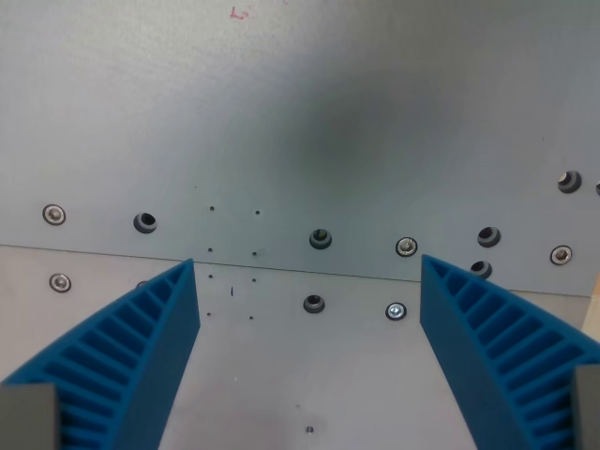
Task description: Move in base positive z
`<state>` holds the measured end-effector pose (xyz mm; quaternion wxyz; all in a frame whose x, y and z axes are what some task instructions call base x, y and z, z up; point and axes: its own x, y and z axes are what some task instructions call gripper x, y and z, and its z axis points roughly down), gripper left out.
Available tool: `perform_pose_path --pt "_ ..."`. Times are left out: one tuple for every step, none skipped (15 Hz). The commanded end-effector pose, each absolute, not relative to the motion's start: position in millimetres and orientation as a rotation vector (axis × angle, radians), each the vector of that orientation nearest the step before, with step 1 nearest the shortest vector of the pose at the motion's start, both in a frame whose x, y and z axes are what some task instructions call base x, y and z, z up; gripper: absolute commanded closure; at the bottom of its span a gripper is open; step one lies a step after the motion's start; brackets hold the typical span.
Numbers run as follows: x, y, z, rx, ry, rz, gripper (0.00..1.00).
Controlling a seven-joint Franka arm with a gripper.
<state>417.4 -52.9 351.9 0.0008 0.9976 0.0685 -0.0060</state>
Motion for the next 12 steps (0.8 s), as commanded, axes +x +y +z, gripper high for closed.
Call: perform_pose_path --pt "417 -53 360 3.132 0.215 -0.007 0.0" --pt "417 -53 365 3.132 0.215 -0.007 0.0" --pt "417 -53 370 3.132 0.215 -0.007 0.0" --pt "417 -53 375 3.132 0.215 -0.007 0.0" --pt "417 -53 380 3.132 0.215 -0.007 0.0" --pt "417 -53 385 3.132 0.215 -0.007 0.0" --pt "417 -53 390 3.132 0.215 -0.007 0.0" --pt "417 -53 395 3.132 0.215 -0.007 0.0" --pt "417 -53 400 3.132 0.215 -0.007 0.0" --pt "417 -53 405 3.132 0.215 -0.007 0.0" --pt "417 -53 410 3.132 0.215 -0.007 0.0" --pt "417 -53 415 3.132 0.215 -0.007 0.0"
